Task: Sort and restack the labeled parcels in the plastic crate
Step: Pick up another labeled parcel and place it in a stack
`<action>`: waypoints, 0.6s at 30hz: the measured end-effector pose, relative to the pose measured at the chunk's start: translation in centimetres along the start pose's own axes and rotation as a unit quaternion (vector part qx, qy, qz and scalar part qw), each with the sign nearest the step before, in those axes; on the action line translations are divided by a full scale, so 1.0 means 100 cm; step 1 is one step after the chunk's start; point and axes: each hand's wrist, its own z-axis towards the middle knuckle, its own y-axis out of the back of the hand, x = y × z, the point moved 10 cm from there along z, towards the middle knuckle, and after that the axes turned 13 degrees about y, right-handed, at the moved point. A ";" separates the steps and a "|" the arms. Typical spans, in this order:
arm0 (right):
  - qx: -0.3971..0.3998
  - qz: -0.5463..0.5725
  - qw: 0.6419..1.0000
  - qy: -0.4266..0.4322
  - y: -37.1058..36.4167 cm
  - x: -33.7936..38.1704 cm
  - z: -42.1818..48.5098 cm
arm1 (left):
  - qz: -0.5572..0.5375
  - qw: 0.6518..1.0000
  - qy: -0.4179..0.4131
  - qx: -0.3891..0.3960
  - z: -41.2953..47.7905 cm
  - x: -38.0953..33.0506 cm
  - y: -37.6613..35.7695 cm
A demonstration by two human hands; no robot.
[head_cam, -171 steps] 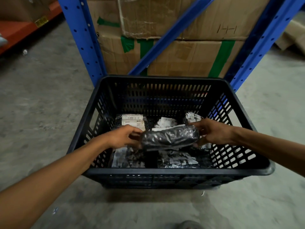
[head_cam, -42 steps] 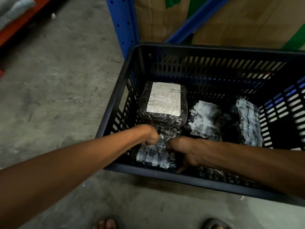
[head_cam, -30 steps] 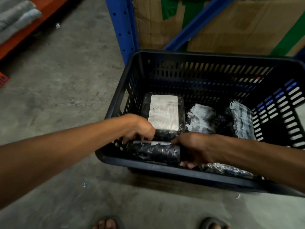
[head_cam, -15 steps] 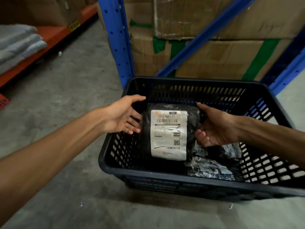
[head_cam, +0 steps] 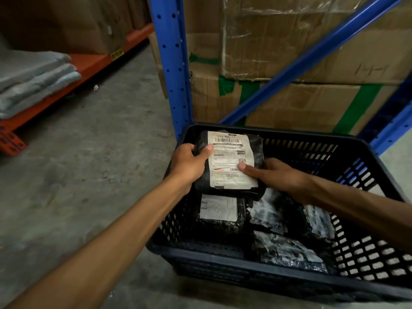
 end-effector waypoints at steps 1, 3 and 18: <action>-0.010 0.070 0.997 0.015 -0.010 -0.005 0.002 | 0.012 1.000 -0.006 -0.009 0.001 0.001 -0.001; -0.037 0.153 0.987 0.042 -0.026 -0.016 0.001 | 0.089 0.994 -0.031 -0.052 -0.001 0.003 -0.004; -0.057 0.124 0.990 -0.020 -0.055 -0.093 0.023 | 0.378 0.924 0.047 -0.012 0.034 0.075 -0.046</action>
